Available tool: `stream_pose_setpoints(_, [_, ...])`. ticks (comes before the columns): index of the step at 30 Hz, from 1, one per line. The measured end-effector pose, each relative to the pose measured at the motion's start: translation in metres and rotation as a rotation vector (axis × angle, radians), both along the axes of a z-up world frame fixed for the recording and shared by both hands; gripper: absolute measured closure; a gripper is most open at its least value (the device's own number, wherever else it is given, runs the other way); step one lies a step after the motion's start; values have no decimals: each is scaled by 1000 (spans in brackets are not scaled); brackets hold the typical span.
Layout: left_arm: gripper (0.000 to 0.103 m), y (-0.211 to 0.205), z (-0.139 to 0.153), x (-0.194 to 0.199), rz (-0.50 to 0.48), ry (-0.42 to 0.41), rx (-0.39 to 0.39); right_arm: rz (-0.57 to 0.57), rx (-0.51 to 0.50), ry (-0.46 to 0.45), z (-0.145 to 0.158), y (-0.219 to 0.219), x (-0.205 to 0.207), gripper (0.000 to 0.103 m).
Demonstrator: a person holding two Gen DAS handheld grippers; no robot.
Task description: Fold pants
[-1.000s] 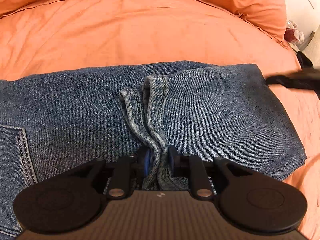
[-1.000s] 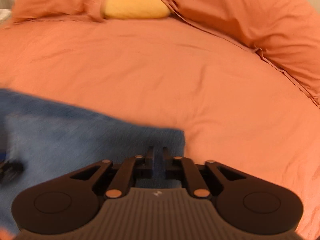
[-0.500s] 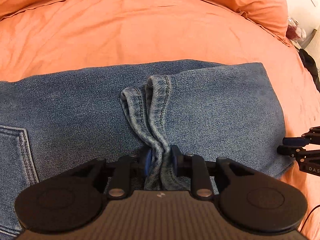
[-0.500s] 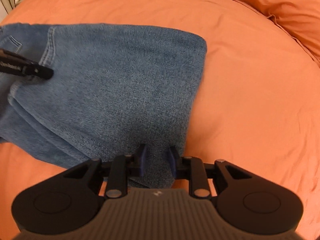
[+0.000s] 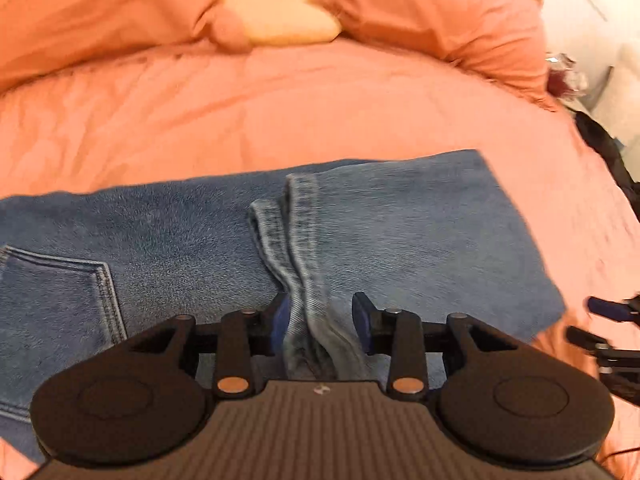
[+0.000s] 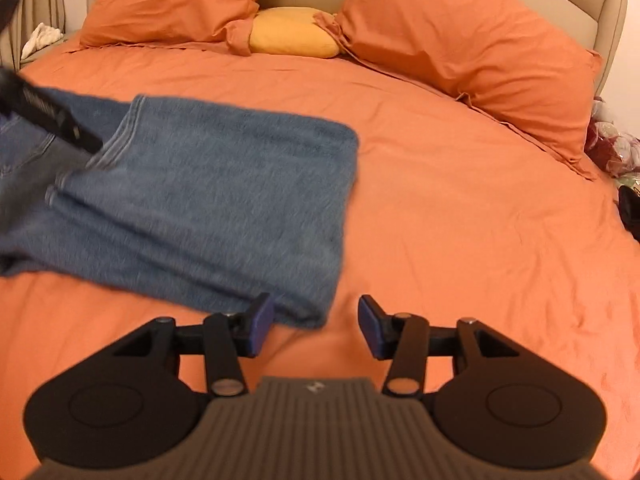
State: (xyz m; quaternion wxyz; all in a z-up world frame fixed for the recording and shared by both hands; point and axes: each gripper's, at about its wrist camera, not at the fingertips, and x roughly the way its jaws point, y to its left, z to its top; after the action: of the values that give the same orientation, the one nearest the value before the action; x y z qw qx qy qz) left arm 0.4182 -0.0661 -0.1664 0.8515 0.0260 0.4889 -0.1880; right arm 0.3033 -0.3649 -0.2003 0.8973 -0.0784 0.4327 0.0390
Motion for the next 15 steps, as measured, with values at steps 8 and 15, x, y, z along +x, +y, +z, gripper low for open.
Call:
stream_pose_setpoints(8, [64,-24,-15,-20,-34,-6,113,-142,66,-31,-29,5,25,58])
stream_pose_setpoints(15, [73,-36,-31,-23,-107,-9,210,-159,108,1,-26,-8,22,82])
